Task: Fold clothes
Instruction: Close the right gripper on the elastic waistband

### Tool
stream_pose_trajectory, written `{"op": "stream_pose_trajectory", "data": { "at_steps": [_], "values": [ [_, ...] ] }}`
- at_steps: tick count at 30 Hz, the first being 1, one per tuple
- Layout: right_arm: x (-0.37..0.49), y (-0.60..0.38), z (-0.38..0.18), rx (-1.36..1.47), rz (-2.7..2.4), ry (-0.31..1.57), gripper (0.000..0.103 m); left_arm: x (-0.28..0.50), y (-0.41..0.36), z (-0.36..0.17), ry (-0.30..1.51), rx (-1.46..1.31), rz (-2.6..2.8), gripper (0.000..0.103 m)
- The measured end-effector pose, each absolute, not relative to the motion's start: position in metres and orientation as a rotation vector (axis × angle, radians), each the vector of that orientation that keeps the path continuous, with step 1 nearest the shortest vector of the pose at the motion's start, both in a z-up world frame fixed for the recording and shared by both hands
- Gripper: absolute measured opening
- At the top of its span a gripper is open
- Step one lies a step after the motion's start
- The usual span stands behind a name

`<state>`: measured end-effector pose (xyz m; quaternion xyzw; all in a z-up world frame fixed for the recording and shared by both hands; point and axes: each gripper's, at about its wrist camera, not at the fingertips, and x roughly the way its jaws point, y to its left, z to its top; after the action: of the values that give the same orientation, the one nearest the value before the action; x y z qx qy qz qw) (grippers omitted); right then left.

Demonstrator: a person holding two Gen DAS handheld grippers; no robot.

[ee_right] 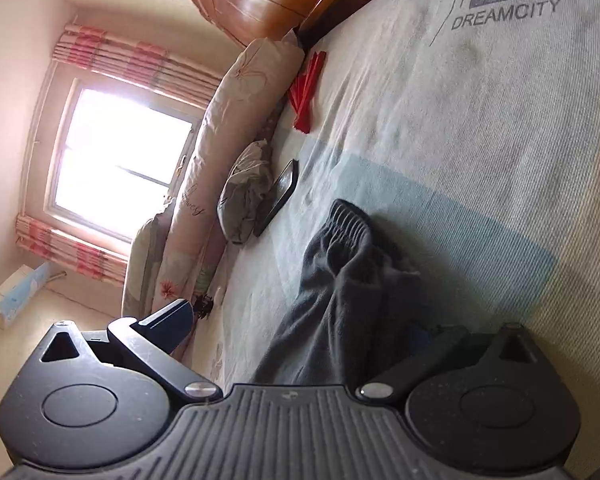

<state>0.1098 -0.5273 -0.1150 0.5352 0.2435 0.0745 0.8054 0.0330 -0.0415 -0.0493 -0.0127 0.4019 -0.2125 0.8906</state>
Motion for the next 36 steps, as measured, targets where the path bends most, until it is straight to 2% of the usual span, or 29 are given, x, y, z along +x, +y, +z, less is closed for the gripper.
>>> {"op": "stream_pose_trajectory", "data": {
  "at_steps": [7, 15, 22, 30, 33, 36],
  "values": [
    [0.112, -0.488, -0.112, 0.959, 0.184, 0.678, 0.103, 0.036, -0.037, -0.053, 0.842, -0.043, -0.43, 0.077],
    [0.135, -0.508, -0.112, 1.07, 0.111, 0.616, 0.103, 0.032, -0.036, -0.049, 0.815, -0.055, -0.455, 0.077],
    [0.128, -0.481, -0.113, 0.982, 0.22, 0.641, 0.103, 0.034, -0.025, -0.05, 0.81, -0.088, -0.446, 0.077],
    [0.13, -0.5, -0.124, 1.022, 0.278, 0.488, 0.102, 0.03, -0.023, -0.051, 0.81, -0.1, -0.444, 0.077],
    [0.12, -0.497, -0.129, 0.965, 0.25, 0.457, 0.086, 0.03, -0.022, -0.053, 0.819, -0.103, -0.435, 0.077],
    [0.112, -0.509, -0.14, 1.022, 0.25, 0.414, 0.071, 0.03, -0.022, -0.052, 0.82, -0.095, -0.44, 0.077]
  ]
}}
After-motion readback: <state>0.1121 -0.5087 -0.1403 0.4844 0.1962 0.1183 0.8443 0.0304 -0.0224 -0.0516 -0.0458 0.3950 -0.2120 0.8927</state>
